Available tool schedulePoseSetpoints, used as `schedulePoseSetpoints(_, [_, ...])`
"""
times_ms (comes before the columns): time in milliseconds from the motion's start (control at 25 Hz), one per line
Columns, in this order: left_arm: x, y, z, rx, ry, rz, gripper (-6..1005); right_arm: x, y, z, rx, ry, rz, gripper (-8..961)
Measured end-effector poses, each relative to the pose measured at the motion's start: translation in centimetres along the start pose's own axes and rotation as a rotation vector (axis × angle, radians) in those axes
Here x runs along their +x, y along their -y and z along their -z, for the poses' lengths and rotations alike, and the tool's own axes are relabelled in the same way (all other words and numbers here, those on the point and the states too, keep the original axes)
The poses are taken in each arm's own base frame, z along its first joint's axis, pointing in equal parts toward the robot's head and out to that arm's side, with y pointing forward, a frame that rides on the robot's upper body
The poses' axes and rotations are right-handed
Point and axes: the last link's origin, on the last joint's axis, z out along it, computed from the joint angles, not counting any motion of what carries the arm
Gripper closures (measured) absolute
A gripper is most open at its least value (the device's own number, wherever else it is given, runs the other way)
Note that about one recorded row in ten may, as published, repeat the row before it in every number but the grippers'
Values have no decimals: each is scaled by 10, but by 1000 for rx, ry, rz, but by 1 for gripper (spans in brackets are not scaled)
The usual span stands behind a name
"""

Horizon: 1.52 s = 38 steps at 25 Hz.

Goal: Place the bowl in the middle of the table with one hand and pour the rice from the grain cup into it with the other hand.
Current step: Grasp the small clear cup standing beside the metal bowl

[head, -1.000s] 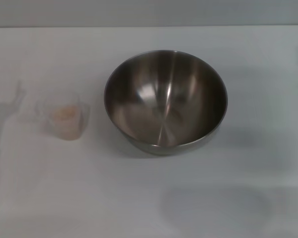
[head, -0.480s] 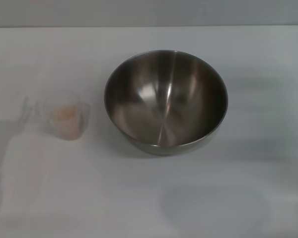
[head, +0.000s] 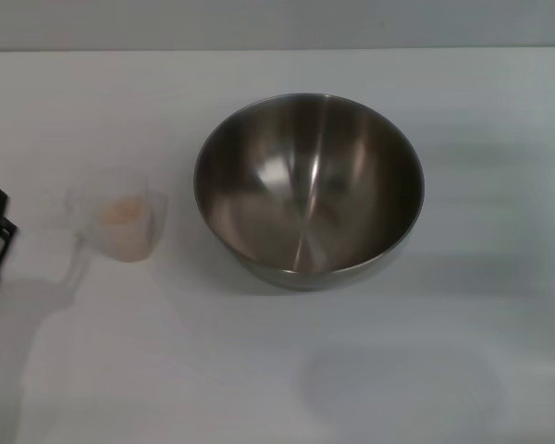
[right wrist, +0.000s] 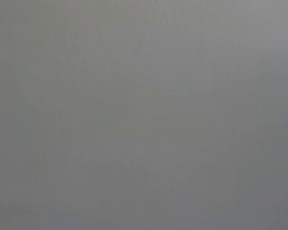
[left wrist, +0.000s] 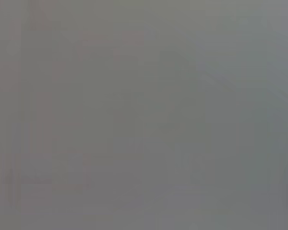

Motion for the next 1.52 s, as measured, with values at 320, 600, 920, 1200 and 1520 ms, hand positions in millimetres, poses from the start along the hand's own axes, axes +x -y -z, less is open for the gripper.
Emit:
schedulePoseSetpoints(320, [-20, -13, 2, -49, 131, 6, 154, -2, 4, -5, 18, 12, 3, 317])
schedulePoseSetpoints(600, [-29, -16, -5, -48, 186, -5, 154, -2, 3, -7, 17, 8, 1, 317])
schedulePoseSetpoints(920, [-35, -21, -14, -28, 233, -52, 154, -2, 3, -8, 16, 10, 23, 317])
schedulePoseSetpoints(1200, [-39, -27, -19, -2, 251, -70, 153, -2, 4, -8, 15, 11, 25, 317])
schedulePoseSetpoints(1520, [-40, -32, -27, 19, 252, -111, 158, -4, 5, -10, 11, 21, 30, 317])
